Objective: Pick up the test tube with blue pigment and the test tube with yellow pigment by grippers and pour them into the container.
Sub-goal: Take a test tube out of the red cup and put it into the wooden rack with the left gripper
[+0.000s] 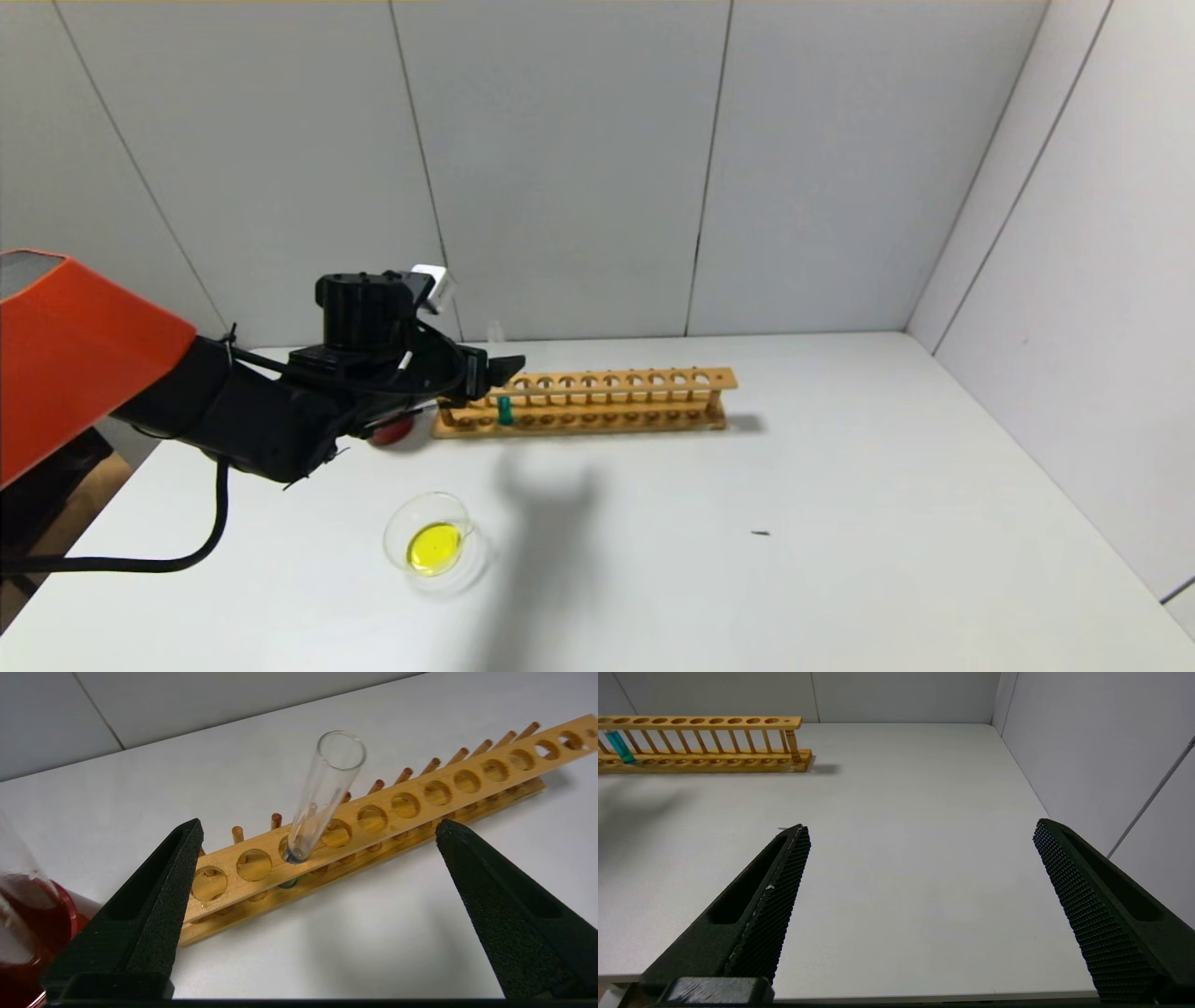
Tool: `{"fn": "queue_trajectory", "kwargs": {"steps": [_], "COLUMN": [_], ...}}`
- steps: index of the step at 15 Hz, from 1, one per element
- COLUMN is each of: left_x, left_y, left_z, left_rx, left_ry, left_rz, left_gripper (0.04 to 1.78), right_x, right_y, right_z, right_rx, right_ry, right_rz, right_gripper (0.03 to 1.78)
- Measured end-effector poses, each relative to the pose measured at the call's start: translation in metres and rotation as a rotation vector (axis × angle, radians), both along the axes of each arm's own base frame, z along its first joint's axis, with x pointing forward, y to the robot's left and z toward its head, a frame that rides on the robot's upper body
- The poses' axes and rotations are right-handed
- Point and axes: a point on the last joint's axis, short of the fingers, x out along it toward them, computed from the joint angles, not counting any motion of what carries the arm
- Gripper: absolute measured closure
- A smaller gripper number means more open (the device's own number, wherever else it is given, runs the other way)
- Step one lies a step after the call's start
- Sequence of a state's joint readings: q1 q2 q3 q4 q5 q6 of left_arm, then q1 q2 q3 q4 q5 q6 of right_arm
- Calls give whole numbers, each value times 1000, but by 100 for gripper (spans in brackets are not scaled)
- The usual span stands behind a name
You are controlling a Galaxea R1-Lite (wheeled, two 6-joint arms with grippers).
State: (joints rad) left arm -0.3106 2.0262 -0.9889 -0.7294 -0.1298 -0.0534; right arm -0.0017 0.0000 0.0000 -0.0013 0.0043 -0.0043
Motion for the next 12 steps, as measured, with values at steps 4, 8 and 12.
{"fn": "queue_trajectory", "kwargs": {"steps": [4,8,12], "left_x": [18,33,41], "left_y": [-5,-10,-12], "left_z": [-15,-25,-33], "left_rx": [8,9,12], "left_ry": [16,20,22], "left_rz": [2,3,4], "left_gripper": [7,7,13], "right_x": [0,0,0], "right_y": [0,0,0], "right_z": [0,0,0], "right_rx": [0,0,0], "right_ry": [0,0,0], "right_rz": [0,0,0], "right_gripper": [6,6,6]}}
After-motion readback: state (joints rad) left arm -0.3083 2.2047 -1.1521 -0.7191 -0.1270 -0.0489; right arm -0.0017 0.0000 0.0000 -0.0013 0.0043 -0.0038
